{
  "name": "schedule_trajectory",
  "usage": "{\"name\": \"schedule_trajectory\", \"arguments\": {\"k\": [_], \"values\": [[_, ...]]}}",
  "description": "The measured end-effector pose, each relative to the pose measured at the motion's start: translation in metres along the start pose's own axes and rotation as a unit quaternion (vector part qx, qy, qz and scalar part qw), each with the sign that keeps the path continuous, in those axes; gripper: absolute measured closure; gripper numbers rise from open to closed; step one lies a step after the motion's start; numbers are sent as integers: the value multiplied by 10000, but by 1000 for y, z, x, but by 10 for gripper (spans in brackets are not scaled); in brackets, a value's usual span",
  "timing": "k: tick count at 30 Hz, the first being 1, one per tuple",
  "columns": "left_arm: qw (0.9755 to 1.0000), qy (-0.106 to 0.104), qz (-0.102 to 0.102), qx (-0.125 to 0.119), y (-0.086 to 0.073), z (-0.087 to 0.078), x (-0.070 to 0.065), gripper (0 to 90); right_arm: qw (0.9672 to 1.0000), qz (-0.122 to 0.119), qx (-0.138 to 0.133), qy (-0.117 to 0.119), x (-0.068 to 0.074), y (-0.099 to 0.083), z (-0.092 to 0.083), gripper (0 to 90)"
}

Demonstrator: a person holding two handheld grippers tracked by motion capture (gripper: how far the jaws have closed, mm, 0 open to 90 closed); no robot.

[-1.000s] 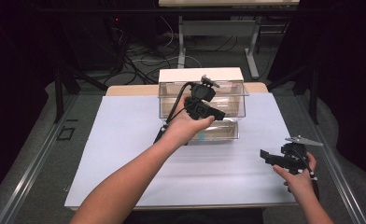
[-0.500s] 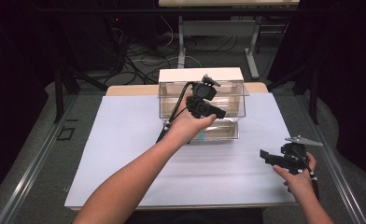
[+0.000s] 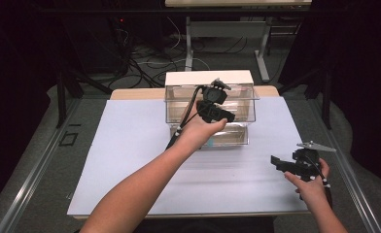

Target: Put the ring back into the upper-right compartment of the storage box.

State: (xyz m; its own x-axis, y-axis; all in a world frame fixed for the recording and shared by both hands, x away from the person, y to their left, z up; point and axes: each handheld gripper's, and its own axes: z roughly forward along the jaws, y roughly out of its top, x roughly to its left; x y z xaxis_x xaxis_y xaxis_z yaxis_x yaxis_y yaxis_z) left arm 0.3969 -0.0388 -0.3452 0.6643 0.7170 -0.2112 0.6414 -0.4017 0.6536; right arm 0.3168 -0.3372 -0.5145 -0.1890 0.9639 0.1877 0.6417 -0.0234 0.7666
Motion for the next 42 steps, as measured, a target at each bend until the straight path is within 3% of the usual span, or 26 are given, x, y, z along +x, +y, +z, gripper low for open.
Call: {"name": "schedule_trajectory", "arguments": {"k": [7,27,42], "values": [[9999,160,3,-36,-1,4,0,697,10000,3,12,7,0,0,0,98],[9994,320,-82,-54,-3,10,9,696,10000,20,7,15,1,0,1,98],[9995,300,-85,-96,-5,10,8,640,10000,14,23,28,1,0,1,99]]}}
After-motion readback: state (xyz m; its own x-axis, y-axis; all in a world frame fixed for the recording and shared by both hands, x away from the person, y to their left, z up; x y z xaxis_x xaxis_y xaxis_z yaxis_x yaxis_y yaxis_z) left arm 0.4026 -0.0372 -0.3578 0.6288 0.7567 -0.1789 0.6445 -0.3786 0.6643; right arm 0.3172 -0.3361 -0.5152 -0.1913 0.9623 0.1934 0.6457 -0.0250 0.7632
